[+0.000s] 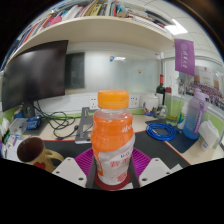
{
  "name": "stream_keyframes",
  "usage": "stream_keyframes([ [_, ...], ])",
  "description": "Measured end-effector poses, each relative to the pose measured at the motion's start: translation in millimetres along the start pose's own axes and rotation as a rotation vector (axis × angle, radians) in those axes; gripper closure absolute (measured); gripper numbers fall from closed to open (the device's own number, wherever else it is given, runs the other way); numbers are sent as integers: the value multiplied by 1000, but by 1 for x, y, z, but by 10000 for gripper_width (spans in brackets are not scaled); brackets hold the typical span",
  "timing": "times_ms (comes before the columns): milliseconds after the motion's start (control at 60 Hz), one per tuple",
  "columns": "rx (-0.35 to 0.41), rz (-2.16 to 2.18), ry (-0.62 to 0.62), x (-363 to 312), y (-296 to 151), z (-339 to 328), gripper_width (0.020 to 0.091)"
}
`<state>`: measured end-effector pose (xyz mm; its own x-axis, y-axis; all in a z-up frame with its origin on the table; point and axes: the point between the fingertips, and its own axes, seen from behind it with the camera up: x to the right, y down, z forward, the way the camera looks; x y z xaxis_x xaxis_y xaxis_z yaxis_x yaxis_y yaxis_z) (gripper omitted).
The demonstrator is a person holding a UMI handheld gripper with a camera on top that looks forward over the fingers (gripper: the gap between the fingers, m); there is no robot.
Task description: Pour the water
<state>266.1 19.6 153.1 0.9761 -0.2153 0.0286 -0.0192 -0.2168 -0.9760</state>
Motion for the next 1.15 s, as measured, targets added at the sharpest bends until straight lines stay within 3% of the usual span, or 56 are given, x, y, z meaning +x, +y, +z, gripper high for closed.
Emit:
stream_keyframes([
  [250,-151,-20,20,-3,31,-45,344],
  [567,-382,-41,44,-23,59,-176,318],
  [683,-411,-45,29,-44,49,-217,321],
  [1150,-374,-65,-59,-124,20,-304,334],
])
